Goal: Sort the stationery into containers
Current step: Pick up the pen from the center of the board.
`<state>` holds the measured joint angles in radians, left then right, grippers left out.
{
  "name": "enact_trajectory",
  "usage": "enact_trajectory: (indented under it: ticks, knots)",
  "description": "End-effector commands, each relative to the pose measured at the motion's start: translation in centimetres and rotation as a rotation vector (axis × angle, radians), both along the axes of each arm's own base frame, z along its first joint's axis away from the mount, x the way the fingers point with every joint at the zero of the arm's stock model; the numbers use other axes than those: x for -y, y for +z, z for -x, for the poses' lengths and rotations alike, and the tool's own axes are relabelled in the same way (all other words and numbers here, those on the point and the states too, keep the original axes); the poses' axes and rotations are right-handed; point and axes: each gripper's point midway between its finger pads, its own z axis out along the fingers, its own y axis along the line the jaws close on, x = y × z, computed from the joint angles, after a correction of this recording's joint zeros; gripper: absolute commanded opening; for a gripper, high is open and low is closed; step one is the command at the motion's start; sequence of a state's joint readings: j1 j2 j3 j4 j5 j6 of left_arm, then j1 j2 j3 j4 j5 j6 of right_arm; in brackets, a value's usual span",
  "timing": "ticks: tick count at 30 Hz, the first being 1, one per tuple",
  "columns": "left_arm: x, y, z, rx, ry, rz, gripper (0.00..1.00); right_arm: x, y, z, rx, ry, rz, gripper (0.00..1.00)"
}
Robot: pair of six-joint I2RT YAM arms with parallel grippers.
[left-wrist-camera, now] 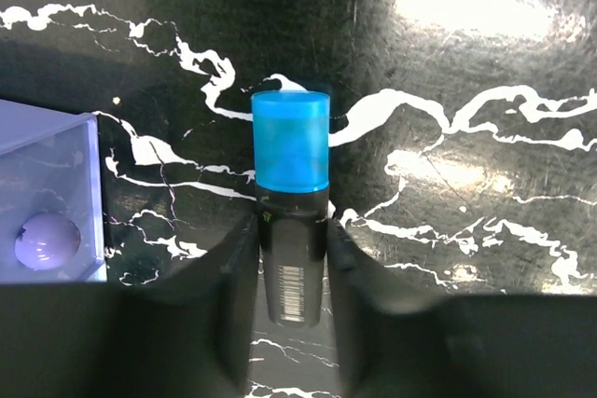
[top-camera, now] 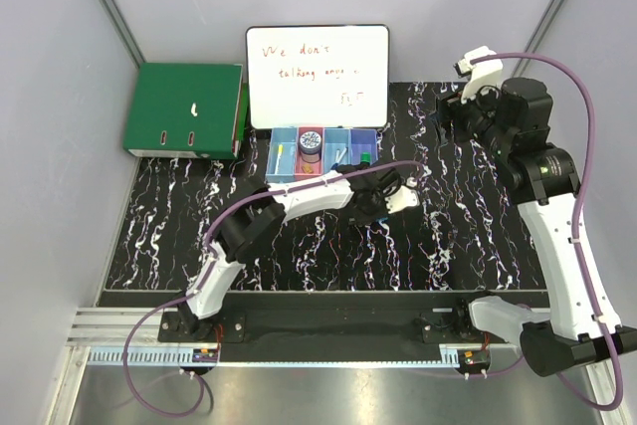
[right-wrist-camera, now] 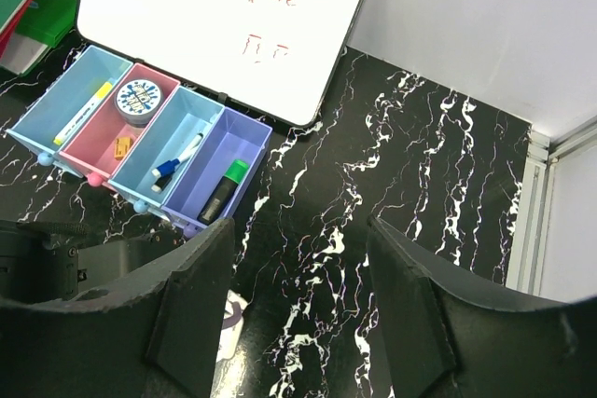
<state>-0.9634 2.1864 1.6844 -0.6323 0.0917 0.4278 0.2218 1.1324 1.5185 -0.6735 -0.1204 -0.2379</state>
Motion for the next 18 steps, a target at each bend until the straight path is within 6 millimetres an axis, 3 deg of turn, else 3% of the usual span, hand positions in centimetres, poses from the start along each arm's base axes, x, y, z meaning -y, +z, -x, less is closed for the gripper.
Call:
enact_trajectory:
  ticks: [1,6,14,18]
  knots:
    - [0.9,-0.8,-0.2,-0.002,0.005,0.012,0.00,0.6,2.9,0.2,0.090,-0.029,-0.028,0.67]
    - [1.1,0.8,0.2,-0.016,0.036,0.051,0.00,0.9,2.8,0.3,0.095,-0.041,-0.022,0.67]
    - [2.0,8.5,0.0,0.029,0.092,0.192,0.00,4.3,3.3,0.0,0.140,-0.233,0.001,0.66]
    - [2.3,12.5,0.2,0.019,0.134,0.286,0.00,4.9,3.4,0.2,0.156,-0.262,0.010,0.66]
